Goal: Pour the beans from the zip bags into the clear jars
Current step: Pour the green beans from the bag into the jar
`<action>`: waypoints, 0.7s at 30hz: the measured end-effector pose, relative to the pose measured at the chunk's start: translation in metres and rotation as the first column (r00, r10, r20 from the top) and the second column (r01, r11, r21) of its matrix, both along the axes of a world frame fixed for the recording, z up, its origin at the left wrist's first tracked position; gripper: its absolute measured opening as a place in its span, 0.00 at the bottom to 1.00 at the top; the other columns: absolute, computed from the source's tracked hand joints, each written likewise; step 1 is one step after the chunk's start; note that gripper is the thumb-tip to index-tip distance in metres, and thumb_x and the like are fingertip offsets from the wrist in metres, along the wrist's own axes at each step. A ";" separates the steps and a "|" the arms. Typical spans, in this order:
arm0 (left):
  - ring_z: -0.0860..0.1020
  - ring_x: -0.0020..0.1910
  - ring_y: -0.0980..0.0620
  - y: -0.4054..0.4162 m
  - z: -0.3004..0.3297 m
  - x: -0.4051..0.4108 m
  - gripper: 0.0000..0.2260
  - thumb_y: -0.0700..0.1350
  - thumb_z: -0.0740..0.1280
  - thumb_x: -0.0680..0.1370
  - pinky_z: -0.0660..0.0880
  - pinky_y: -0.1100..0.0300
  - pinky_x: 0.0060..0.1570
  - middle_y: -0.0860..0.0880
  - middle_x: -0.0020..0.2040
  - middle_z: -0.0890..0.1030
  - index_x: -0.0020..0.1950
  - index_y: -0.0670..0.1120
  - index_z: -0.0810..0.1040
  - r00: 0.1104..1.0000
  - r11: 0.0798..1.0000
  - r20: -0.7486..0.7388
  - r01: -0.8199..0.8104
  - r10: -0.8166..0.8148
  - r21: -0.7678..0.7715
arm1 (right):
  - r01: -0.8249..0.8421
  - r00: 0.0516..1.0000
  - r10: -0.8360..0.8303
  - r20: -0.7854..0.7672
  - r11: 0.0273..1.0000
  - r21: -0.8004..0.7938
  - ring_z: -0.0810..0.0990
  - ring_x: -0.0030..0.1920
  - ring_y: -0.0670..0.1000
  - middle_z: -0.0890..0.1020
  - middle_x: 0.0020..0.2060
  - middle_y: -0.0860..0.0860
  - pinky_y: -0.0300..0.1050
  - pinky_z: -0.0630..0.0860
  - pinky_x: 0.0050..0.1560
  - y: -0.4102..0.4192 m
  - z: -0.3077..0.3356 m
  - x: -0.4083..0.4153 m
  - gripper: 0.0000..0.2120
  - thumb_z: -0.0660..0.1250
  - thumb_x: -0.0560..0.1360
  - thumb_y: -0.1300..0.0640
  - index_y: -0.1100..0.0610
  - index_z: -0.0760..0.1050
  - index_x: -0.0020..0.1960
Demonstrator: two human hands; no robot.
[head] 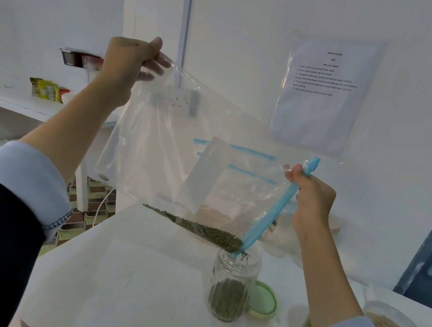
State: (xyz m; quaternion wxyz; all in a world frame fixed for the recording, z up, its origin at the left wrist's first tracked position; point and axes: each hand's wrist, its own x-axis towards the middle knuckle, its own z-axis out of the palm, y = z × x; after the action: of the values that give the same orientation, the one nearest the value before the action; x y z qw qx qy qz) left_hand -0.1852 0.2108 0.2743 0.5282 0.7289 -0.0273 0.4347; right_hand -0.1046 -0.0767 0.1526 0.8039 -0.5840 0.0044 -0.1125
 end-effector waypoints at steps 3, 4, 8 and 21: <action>0.77 0.32 0.57 0.001 0.001 -0.001 0.14 0.46 0.63 0.80 0.72 0.66 0.34 0.55 0.32 0.83 0.37 0.44 0.79 1.000 1.000 0.003 -0.004 0.004 0.003 | 0.006 1.000 -0.006 -0.010 1.000 -0.015 0.77 0.39 0.41 0.83 0.47 0.51 0.28 0.66 0.28 -0.001 0.001 0.001 0.06 0.70 0.75 0.55 0.54 0.79 0.39; 0.77 0.33 0.57 0.001 0.001 0.000 0.14 0.46 0.63 0.80 0.72 0.66 0.34 0.55 0.33 0.83 0.37 0.44 0.79 1.000 1.000 0.004 -0.002 0.002 0.004 | 0.009 1.000 -0.009 -0.005 1.000 -0.016 0.77 0.40 0.42 0.83 0.48 0.51 0.28 0.66 0.29 -0.001 0.001 0.001 0.07 0.69 0.75 0.55 0.54 0.79 0.39; 0.78 0.34 0.57 0.000 0.001 0.000 0.13 0.46 0.63 0.80 0.74 0.65 0.36 0.54 0.34 0.83 0.37 0.44 0.79 1.000 1.000 -0.024 0.002 -0.002 0.009 | -0.016 1.000 0.016 -0.007 0.999 -0.038 0.77 0.40 0.42 0.83 0.48 0.51 0.30 0.68 0.30 0.000 0.001 0.000 0.07 0.70 0.75 0.55 0.53 0.78 0.38; 0.77 0.34 0.57 -0.005 0.001 0.001 0.13 0.46 0.63 0.80 0.74 0.63 0.39 0.55 0.34 0.83 0.38 0.44 0.80 1.000 0.999 -0.020 0.008 -0.008 0.033 | 0.014 1.000 -0.014 0.000 1.000 -0.028 0.78 0.39 0.41 0.84 0.48 0.52 0.32 0.66 0.34 -0.006 -0.005 0.002 0.08 0.69 0.76 0.55 0.53 0.78 0.38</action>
State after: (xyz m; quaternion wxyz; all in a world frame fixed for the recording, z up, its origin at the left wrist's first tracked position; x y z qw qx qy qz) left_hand -0.1841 0.2054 0.2755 0.5179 0.7418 -0.0321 0.4248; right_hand -0.1021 -0.0822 0.1480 0.7950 -0.5950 0.0070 -0.1178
